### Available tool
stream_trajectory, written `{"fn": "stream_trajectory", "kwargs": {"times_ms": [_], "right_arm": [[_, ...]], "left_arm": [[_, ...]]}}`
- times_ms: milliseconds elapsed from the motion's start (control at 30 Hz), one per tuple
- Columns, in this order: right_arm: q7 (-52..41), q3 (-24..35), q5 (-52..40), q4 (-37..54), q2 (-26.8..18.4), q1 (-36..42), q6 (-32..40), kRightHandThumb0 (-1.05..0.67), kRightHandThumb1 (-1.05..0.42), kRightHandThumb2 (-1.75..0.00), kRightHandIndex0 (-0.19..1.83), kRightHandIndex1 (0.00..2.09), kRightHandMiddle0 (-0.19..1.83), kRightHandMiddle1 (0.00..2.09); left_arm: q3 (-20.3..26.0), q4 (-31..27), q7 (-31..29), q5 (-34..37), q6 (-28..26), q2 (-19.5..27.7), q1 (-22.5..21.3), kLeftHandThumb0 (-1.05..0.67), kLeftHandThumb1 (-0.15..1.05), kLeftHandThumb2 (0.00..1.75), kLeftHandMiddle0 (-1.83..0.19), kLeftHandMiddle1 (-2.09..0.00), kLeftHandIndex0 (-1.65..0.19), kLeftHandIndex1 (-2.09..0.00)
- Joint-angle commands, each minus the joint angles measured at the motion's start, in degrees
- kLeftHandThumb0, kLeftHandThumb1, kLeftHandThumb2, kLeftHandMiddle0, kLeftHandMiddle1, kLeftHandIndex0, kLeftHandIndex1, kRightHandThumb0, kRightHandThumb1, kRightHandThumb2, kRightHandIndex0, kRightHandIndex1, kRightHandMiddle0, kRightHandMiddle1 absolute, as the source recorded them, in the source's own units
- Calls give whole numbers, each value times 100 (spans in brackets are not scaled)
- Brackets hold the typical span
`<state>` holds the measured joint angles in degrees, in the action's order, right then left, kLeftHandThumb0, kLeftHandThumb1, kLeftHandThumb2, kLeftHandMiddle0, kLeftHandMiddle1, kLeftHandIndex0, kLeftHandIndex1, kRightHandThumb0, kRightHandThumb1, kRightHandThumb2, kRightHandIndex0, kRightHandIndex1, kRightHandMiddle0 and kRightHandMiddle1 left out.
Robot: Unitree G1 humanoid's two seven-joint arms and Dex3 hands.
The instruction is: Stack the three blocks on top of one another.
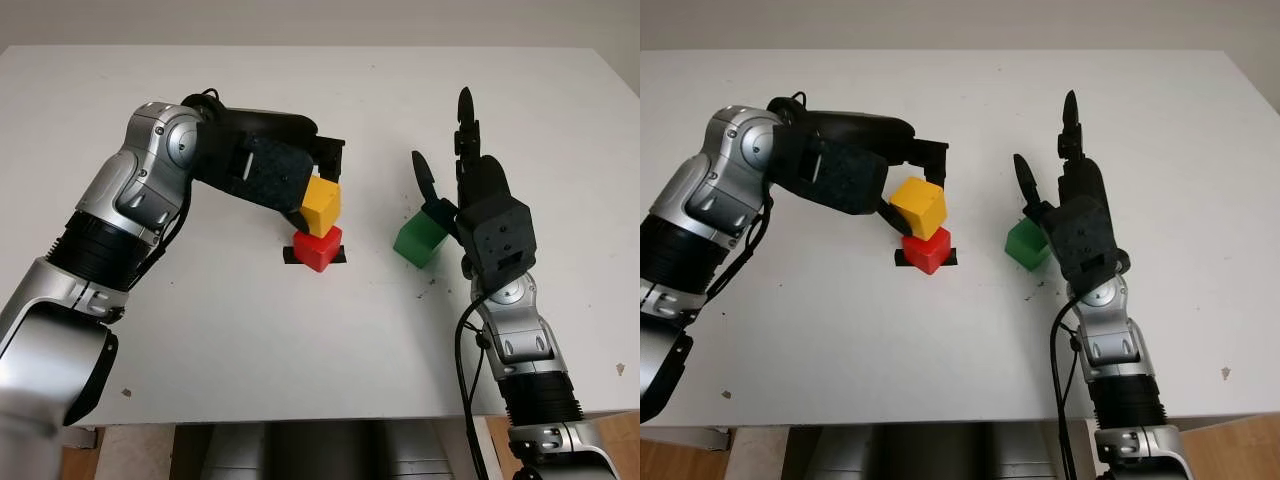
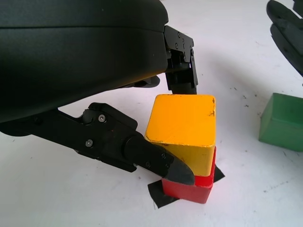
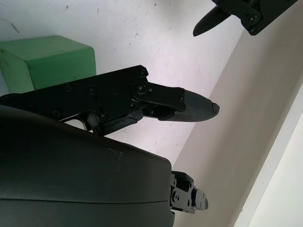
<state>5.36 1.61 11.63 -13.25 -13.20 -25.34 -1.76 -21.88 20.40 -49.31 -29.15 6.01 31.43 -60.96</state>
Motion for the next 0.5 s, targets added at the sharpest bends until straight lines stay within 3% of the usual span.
{"fn": "stream_trajectory", "kwargs": {"times_ms": [0, 467], "right_arm": [[8, 46, -31, 64, 2, 55, -45, -57, -105, -55, -15, 5, -13, 5], [5, 50, -75, 87, -8, 81, -15, -58, -105, -54, -17, 5, -14, 5]], "left_arm": [[-39, 21, 1, -15, 73, 34, -43, -44, 99, 5, -28, -7, -32, -166], [-15, -121, -74, -12, -11, 5, 89, -42, 100, 6, -25, -5, -28, -160]]}}
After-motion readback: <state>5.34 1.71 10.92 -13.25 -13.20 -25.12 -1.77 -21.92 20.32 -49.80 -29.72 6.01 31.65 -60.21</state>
